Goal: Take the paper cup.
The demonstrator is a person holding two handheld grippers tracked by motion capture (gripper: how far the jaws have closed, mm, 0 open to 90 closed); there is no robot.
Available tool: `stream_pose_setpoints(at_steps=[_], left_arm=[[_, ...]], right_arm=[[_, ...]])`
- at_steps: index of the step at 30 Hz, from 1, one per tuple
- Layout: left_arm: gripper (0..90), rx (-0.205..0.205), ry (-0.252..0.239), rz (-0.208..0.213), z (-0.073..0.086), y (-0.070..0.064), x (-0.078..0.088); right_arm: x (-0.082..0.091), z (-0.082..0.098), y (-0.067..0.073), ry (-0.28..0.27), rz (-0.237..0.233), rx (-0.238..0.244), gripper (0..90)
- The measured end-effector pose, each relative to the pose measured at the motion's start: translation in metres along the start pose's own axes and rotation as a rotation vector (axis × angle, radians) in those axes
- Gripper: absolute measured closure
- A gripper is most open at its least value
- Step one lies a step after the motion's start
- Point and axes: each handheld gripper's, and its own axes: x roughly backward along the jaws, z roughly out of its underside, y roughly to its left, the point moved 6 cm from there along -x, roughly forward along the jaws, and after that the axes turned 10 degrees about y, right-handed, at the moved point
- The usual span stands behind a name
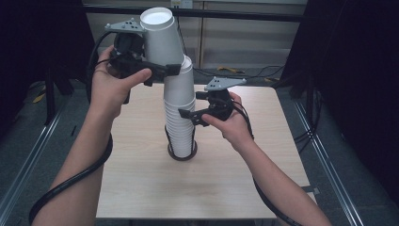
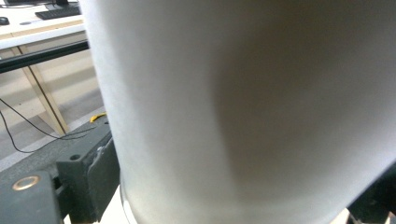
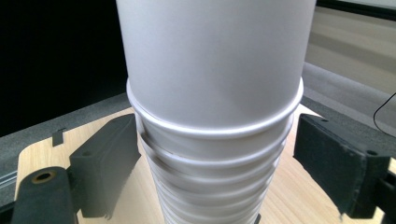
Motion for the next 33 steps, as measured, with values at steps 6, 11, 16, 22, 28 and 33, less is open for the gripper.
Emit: stream_pose_setpoints(at_steps=[6, 11, 16, 22, 28, 33], left_arm=[[9.4, 0.0, 0.01, 0.004, 0.004, 0.001, 0.007], [9.3, -0.002, 0.017, -0.004, 0.012, 0.005, 0.017], [9.4, 0.005, 0.024, -0.012, 0.022, 0.009, 0.026], [9.4, 0.013, 0.012, -0.009, 0.032, 0.011, 0.038], [9.8, 0.001, 0.016, -0.019, 0.039, 0.012, 0.05], [10.2, 0.013, 0.028, -0.02, 0.05, 0.015, 0.052]], right_arm=[[-0.002, 0.003, -0.001, 0.009, 0.001, 0.004, 13.4], [-0.001, 0.004, -0.001, 0.008, -0.002, 0.008, 13.4], [0.002, 0.006, -0.004, 0.008, 0.0, 0.008, 13.3], [0.006, 0.013, -0.008, 0.013, 0.004, -0.001, 13.3], [0.008, 0.018, -0.012, 0.017, 0.009, -0.008, 13.3], [0.008, 0.023, -0.012, 0.026, 0.007, -0.006, 13.3]])
